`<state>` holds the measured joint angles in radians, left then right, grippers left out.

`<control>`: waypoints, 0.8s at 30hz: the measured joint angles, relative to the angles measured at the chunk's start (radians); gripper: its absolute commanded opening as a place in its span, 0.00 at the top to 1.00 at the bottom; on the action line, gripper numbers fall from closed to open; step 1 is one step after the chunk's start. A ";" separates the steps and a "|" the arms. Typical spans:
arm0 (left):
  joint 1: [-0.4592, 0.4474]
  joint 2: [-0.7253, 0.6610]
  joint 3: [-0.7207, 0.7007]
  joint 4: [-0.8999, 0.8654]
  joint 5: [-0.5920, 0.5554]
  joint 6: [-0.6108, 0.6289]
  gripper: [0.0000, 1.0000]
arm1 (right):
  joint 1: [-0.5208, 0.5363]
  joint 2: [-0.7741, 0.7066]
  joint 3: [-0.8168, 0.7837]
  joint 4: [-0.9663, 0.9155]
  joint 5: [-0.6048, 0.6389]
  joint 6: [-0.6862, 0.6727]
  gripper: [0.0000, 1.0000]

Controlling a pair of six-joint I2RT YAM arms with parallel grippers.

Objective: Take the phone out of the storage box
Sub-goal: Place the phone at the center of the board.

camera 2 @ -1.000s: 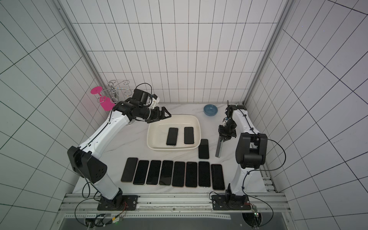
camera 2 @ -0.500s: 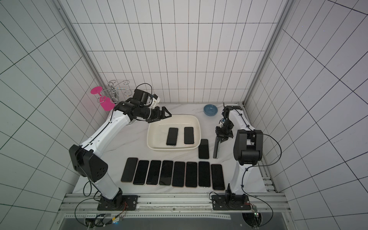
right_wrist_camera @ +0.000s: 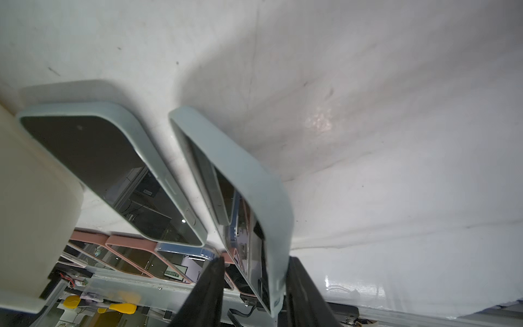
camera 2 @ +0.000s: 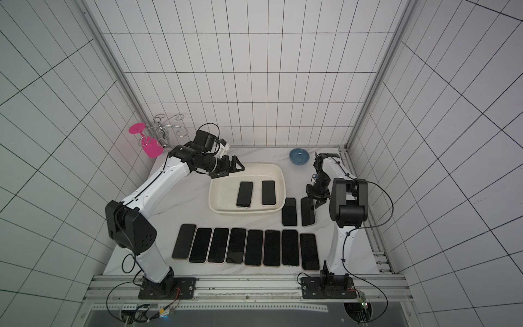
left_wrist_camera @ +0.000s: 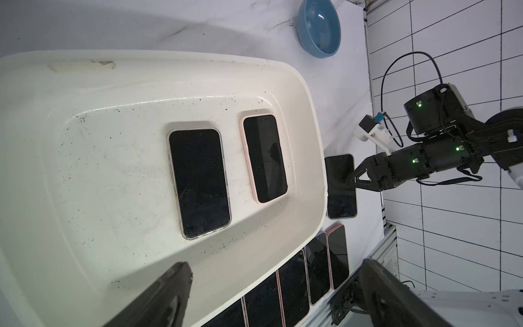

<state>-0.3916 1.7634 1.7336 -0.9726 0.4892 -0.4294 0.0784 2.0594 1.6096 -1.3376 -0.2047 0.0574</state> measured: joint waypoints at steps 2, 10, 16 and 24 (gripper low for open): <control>0.000 0.001 -0.003 -0.005 -0.002 0.000 0.03 | -0.006 0.005 0.000 0.002 0.005 0.002 0.58; 0.000 0.003 -0.027 -0.011 -0.003 -0.001 0.04 | -0.017 0.037 -0.006 0.015 -0.008 0.017 0.55; 0.000 0.002 -0.042 -0.004 -0.009 -0.006 0.04 | -0.070 0.031 -0.057 0.087 -0.066 0.072 0.56; 0.000 0.002 -0.085 0.013 -0.015 -0.013 0.04 | -0.108 0.031 -0.097 0.149 -0.122 0.094 0.56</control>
<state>-0.3912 1.7653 1.6489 -0.9596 0.4740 -0.4423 -0.0299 2.0903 1.5131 -1.1889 -0.3264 0.1516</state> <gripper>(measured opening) 0.961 0.436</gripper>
